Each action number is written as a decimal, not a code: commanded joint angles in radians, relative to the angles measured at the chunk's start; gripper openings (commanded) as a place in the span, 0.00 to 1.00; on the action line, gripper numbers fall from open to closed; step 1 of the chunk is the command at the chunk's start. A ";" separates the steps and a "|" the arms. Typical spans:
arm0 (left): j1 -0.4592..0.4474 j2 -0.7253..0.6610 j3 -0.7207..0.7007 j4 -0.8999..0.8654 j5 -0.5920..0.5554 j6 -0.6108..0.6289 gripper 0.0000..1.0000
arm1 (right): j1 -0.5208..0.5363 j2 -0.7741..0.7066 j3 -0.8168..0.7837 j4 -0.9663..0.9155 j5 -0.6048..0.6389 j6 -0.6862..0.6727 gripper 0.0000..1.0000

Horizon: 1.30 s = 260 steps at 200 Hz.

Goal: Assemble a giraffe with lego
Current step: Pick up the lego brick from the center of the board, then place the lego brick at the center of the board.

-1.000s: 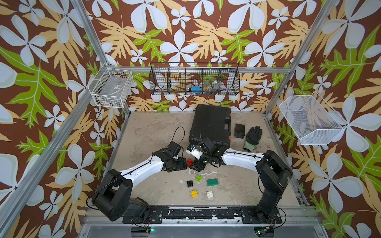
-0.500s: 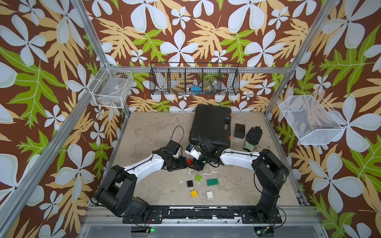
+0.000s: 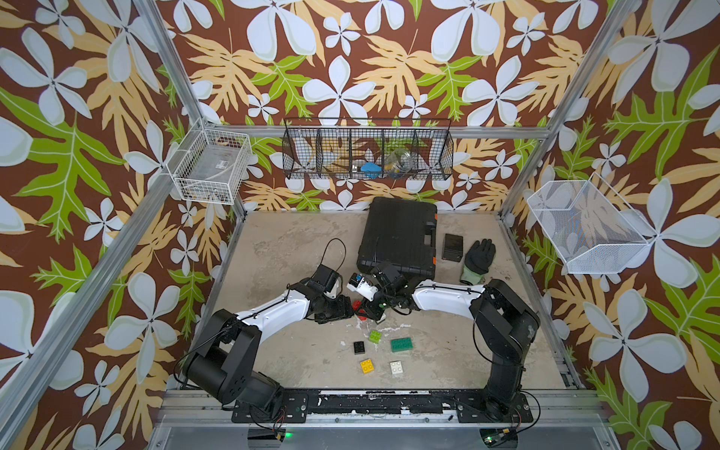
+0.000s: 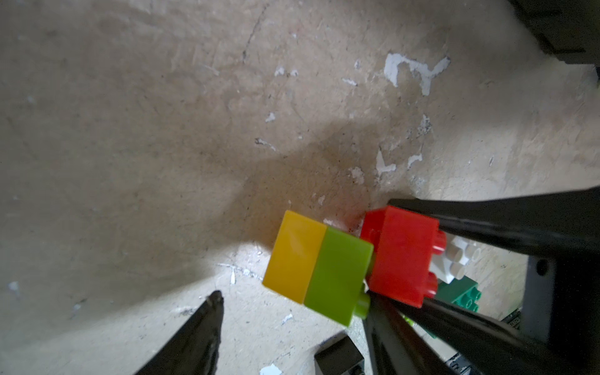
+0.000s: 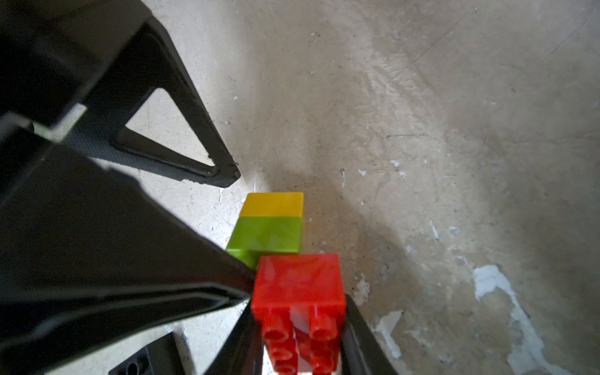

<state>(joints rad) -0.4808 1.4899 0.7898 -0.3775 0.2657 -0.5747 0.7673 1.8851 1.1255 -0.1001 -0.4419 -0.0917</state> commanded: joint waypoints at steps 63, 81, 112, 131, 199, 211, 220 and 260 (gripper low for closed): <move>0.026 0.015 -0.021 0.036 0.023 0.000 0.69 | 0.000 -0.060 -0.001 -0.029 0.007 -0.048 0.23; 0.025 0.000 0.002 0.010 0.017 0.009 0.69 | -0.006 -0.083 0.001 -0.030 0.030 -0.025 0.24; 0.025 -0.064 0.035 -0.031 -0.012 0.025 0.70 | -0.068 -0.198 -0.015 -0.026 0.065 0.110 0.25; 0.025 -0.083 0.025 0.002 -0.029 0.025 0.71 | -0.111 -0.285 -0.046 -0.034 0.082 0.180 0.26; -0.083 -0.053 0.010 0.090 -0.256 0.015 0.74 | -0.165 -0.398 -0.064 -0.187 0.142 0.298 0.28; -0.096 -0.044 0.010 0.101 -0.270 -0.002 0.74 | -0.166 -0.399 -0.055 -0.233 0.171 0.306 0.28; -0.099 -0.041 0.008 0.109 -0.283 -0.019 0.74 | -0.170 -0.407 -0.060 -0.256 0.186 0.320 0.28; -0.120 -0.013 0.010 0.129 -0.337 -0.056 0.74 | -0.213 -0.467 -0.151 -0.228 0.126 0.412 0.28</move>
<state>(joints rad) -0.5877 1.4624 0.7940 -0.2794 -0.0200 -0.6022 0.5686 1.4425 1.0084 -0.3271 -0.2890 0.2466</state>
